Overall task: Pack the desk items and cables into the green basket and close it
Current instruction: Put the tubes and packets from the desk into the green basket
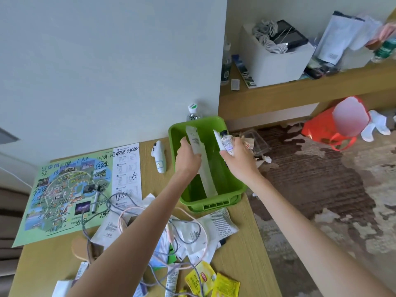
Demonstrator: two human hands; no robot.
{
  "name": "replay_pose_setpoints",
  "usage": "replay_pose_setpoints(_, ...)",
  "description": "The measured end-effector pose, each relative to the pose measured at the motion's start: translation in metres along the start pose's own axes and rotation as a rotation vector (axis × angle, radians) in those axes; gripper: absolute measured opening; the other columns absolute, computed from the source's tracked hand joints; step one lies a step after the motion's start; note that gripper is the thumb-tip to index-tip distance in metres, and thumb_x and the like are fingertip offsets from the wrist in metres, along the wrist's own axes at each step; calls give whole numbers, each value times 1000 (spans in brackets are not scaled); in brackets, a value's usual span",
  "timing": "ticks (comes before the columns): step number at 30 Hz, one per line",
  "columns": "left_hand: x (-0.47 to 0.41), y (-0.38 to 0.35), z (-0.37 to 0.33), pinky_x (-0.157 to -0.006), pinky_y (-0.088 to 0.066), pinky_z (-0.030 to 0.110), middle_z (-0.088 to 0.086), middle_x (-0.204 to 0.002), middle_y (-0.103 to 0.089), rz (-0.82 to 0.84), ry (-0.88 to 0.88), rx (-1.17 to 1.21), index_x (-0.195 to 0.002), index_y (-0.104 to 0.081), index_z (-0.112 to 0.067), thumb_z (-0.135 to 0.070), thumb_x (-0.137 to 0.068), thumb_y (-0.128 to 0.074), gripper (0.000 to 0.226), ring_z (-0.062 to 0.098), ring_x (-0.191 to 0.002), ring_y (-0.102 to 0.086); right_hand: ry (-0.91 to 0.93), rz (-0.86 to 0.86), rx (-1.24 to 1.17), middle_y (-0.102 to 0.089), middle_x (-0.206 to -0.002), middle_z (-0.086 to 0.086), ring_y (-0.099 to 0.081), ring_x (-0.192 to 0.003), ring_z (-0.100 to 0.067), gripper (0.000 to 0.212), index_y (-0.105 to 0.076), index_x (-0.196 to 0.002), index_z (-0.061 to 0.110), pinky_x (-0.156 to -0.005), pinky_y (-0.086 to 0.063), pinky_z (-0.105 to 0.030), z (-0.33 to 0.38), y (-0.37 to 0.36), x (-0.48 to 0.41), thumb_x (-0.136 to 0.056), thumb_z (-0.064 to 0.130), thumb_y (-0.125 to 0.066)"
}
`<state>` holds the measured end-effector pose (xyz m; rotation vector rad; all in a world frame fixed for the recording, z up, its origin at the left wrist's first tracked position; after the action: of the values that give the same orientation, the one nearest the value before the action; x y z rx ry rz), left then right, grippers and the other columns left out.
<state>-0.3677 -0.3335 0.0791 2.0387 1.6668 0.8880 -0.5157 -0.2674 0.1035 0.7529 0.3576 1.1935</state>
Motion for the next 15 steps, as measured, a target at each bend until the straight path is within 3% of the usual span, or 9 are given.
replay_pose_setpoints(3,1,2,3,-85,-53,46,10,-129,-57,-88,-177,-276,-143,-34,-7,-9,-91,-58,58,29,-115,-56,68,-22,89,-54,-95,-3,-54,-74,-22,24,-44,-107,9,-58,-42,-36,2,-6,-2,-96,28,-53)
replay_pose_setpoints(5,7,13,5,-77,-53,42,7,-119,-60,-263,-322,-355,-131,-49,-11,-8,-87,-60,46,26,-110,-54,116,-39,153,-51,-94,-1,-51,-73,-22,24,-43,-110,9,-52,-36,-32,9,-13,-5,-97,27,-53)
replay_pose_setpoints(7,14,25,17,-75,-53,40,9,-116,-57,-396,-346,-394,-124,-54,-11,-11,-84,-65,42,27,-108,-51,151,-61,215,-48,-95,1,-47,-72,-19,23,-44,-110,8,-47,-25,-24,15,-21,-11,-97,25,-53)
replay_pose_setpoints(11,21,34,46,-64,-54,41,9,-119,-51,-343,-242,-267,-130,-44,-16,-20,-89,-62,45,26,-101,-56,156,-54,266,-54,-104,-4,-51,-74,-16,26,-45,-114,6,-53,-34,-23,28,-45,-21,-96,22,-55)
replay_pose_setpoints(15,15,38,53,-54,-50,39,1,-91,-56,-307,-261,-129,-130,-41,-19,-20,-95,-54,38,24,-72,-61,48,24,306,-57,-112,-12,-62,-82,-25,29,-42,-119,4,-57,-42,-30,26,-78,-28,-95,14,-56)
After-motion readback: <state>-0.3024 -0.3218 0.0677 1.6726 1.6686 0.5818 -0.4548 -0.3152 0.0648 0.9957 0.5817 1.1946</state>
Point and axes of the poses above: each hand's wrist, its own x-axis away from the middle knuckle, its own y-axis out of the back of the hand, z = x × y, the point moved 3 cm from there along -x, towards the middle knuckle
